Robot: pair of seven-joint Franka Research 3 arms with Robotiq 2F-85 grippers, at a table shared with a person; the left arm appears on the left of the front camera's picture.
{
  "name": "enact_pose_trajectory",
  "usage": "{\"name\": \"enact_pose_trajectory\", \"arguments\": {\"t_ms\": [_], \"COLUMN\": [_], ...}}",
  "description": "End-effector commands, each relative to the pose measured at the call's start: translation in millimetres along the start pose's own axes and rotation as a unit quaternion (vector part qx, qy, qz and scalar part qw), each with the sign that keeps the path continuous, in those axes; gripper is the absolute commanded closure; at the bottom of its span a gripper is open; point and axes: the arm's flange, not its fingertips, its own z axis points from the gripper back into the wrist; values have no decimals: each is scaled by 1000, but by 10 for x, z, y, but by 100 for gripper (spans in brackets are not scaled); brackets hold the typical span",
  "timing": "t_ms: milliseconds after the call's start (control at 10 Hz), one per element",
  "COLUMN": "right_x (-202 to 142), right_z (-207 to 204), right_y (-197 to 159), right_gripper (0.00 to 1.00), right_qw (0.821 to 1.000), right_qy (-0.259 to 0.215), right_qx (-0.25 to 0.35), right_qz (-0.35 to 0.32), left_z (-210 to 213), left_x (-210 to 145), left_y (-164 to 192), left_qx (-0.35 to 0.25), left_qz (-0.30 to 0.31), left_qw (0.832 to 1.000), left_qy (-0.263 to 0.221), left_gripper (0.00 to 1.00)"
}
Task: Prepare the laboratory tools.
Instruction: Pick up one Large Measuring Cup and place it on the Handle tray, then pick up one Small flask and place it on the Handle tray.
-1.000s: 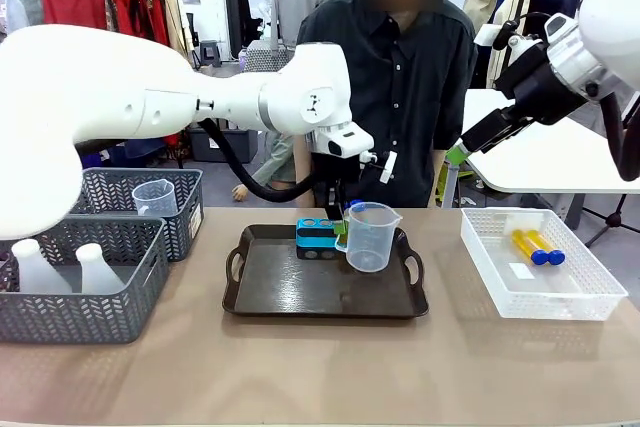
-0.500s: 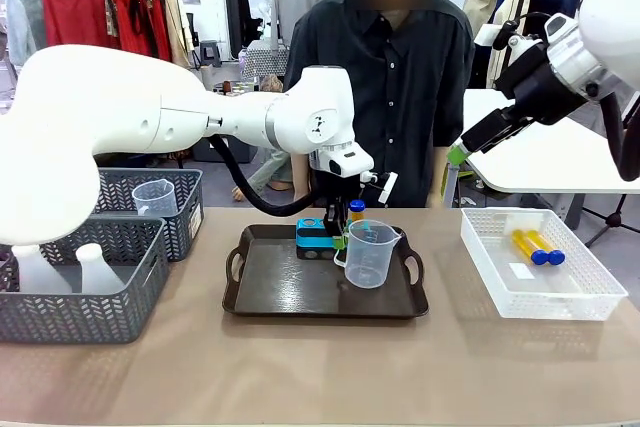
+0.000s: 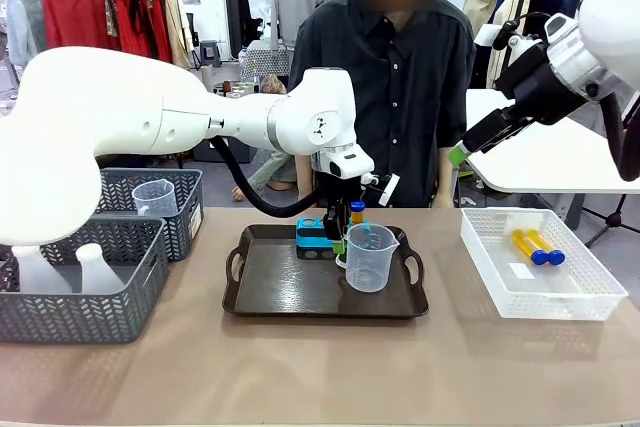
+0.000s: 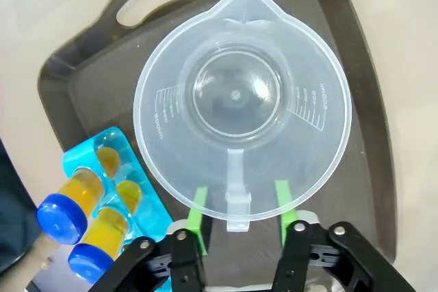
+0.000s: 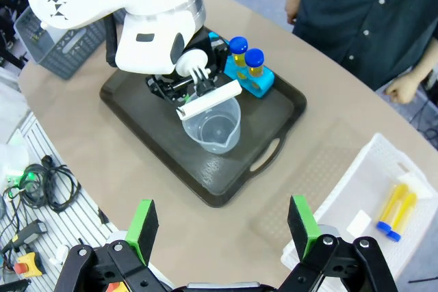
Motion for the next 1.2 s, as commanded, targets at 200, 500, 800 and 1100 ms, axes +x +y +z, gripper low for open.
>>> {"name": "enact_pose_trajectory", "arguments": {"t_ms": [200,500,800,1100], "right_x": [0,0,0,0], "right_z": [5,5,5,5], "right_y": [-3,-3,-3,-3], "right_gripper": [0,0,0,0], "right_qw": [1000,1000,1000,1000], "right_qy": [-2,-2,-2,-2], "right_qx": [4,4,4,4], "right_qz": [-1,-1,-1,-1], "left_z": [176,278,611,1112], "left_x": [-44,-66,-197,-411], "left_y": [-34,-153,-452,-868], "left_qx": [2,10,13,50], "left_qz": [6,21,67,112], "left_qw": [1000,1000,998,992], "left_qy": [-9,-10,-12,-15], "left_gripper": [0,0,0,0]}}
